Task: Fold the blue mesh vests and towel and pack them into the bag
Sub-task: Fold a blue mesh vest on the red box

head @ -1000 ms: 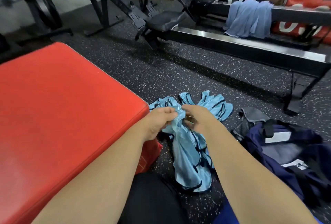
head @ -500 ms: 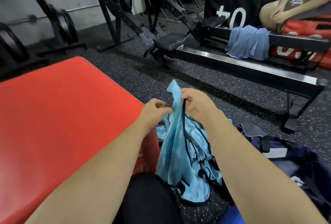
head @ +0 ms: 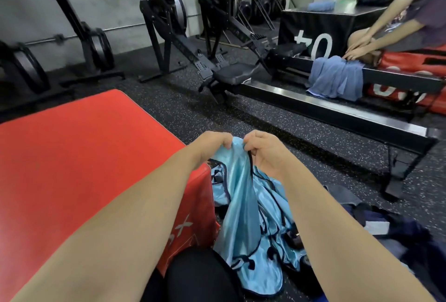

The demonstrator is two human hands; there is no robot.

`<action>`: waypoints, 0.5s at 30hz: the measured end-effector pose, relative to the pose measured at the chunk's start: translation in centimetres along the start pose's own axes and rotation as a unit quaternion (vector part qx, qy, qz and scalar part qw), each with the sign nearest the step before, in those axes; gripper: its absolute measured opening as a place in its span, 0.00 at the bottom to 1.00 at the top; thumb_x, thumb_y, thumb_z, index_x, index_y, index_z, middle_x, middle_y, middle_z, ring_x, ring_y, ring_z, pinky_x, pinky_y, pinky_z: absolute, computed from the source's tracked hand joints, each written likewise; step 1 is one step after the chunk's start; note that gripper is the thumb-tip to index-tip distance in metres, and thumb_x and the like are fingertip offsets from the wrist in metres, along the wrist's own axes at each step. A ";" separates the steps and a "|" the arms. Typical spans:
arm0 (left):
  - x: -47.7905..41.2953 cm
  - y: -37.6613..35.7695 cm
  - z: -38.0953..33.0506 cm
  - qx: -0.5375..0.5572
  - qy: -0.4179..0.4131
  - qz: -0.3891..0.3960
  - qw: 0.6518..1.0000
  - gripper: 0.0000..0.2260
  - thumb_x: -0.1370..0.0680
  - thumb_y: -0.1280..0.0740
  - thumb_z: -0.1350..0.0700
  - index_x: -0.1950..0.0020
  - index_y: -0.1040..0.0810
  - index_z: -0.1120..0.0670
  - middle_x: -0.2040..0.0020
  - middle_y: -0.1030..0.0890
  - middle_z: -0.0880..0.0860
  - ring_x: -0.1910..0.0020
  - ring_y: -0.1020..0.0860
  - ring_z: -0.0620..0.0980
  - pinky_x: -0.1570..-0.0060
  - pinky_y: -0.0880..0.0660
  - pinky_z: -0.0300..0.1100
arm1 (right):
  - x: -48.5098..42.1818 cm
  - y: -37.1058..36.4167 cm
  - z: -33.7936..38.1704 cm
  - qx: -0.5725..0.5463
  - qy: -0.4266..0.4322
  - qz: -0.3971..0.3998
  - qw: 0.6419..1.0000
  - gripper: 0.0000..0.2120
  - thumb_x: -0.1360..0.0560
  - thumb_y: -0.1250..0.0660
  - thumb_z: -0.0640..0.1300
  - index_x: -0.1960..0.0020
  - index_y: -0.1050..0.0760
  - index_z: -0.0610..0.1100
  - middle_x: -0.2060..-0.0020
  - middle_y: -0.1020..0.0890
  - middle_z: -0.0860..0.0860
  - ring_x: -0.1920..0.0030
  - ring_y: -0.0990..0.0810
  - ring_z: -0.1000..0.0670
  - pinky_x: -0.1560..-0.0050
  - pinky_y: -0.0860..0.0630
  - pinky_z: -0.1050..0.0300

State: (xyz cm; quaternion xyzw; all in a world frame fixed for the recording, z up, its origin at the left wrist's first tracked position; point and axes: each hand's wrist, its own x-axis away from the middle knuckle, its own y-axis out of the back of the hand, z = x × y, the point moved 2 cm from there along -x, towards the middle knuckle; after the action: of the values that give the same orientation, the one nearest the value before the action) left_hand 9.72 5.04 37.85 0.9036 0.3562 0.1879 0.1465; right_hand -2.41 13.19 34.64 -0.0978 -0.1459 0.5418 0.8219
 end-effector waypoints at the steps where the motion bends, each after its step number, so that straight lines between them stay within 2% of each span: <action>1: -0.2 0.3 0.1 0.000 0.010 0.014 1.000 0.06 0.36 0.37 0.53 0.71 0.34 0.49 0.66 0.36 0.48 0.66 0.42 0.48 0.67 0.44 0.43 | -0.1 0.1 0.1 0.000 0.004 -0.002 1.000 0.16 0.29 0.45 0.22 0.66 0.30 0.39 0.74 0.27 0.50 0.72 0.31 0.54 0.67 0.33 0.60; 3: -0.8 0.9 0.5 -0.003 0.030 0.024 0.999 0.07 0.26 0.37 0.52 0.64 0.29 0.50 0.63 0.31 0.49 0.67 0.36 0.47 0.65 0.37 0.43 | -0.2 0.4 0.3 -0.003 0.008 -0.003 1.000 0.16 0.29 0.44 0.22 0.66 0.30 0.39 0.73 0.27 0.48 0.71 0.31 0.53 0.65 0.32 0.59; 5: -1.3 1.1 0.8 0.003 0.019 0.020 1.000 0.10 0.21 0.36 0.48 0.55 0.22 0.53 0.54 0.22 0.50 0.58 0.26 0.48 0.53 0.30 0.44 | -0.1 0.4 0.5 -0.006 0.009 0.003 1.000 0.16 0.28 0.44 0.22 0.66 0.29 0.39 0.72 0.26 0.48 0.71 0.29 0.53 0.66 0.29 0.61; 6: -1.5 1.1 0.9 0.003 -0.002 0.018 1.000 0.12 0.20 0.36 0.47 0.55 0.22 0.55 0.54 0.23 0.51 0.56 0.26 0.48 0.51 0.31 0.44 | 0.0 0.3 0.7 -0.007 0.009 0.006 1.000 0.16 0.28 0.44 0.22 0.66 0.29 0.39 0.72 0.26 0.48 0.71 0.28 0.53 0.66 0.27 0.61; 8: -1.6 1.1 0.9 -0.013 -0.046 0.007 0.999 0.15 0.19 0.36 0.49 0.64 0.30 0.53 0.63 0.31 0.50 0.63 0.34 0.47 0.59 0.37 0.44 | 0.1 0.4 0.8 -0.001 0.009 0.006 1.000 0.16 0.28 0.43 0.22 0.65 0.29 0.39 0.72 0.25 0.47 0.70 0.27 0.52 0.65 0.26 0.60; 10: -1.6 1.1 0.9 -0.018 -0.076 -0.003 0.997 0.18 0.19 0.36 0.52 0.67 0.34 0.51 0.68 0.35 0.48 0.67 0.38 0.46 0.63 0.41 0.43 | 0.3 0.6 0.9 0.011 0.011 0.001 1.000 0.15 0.28 0.41 0.22 0.64 0.28 0.40 0.71 0.24 0.47 0.69 0.25 0.52 0.65 0.24 0.61; 13: -1.4 1.0 0.6 0.012 -0.095 0.006 0.995 0.15 0.18 0.36 0.54 0.64 0.30 0.55 0.66 0.32 0.53 0.65 0.35 0.50 0.61 0.37 0.44 | 0.6 0.8 0.8 -0.003 0.007 0.003 1.000 0.14 0.28 0.38 0.22 0.55 0.25 0.39 0.65 0.20 0.46 0.65 0.21 0.50 0.61 0.22 0.59; 15: -1.3 0.8 0.2 0.018 -0.097 -0.002 0.995 0.12 0.18 0.37 0.54 0.61 0.30 0.55 0.64 0.33 0.54 0.64 0.36 0.50 0.60 0.39 0.45 | 0.6 1.0 0.7 0.018 0.010 0.013 1.000 0.14 0.27 0.37 0.23 0.48 0.23 0.38 0.60 0.17 0.46 0.60 0.18 0.49 0.57 0.20 0.58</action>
State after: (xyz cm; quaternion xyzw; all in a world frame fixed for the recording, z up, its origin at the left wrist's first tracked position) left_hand 9.39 3.49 37.74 0.9192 0.3457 0.0928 0.1639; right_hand -3.26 14.14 35.02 -0.0901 -0.1263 0.5543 0.8178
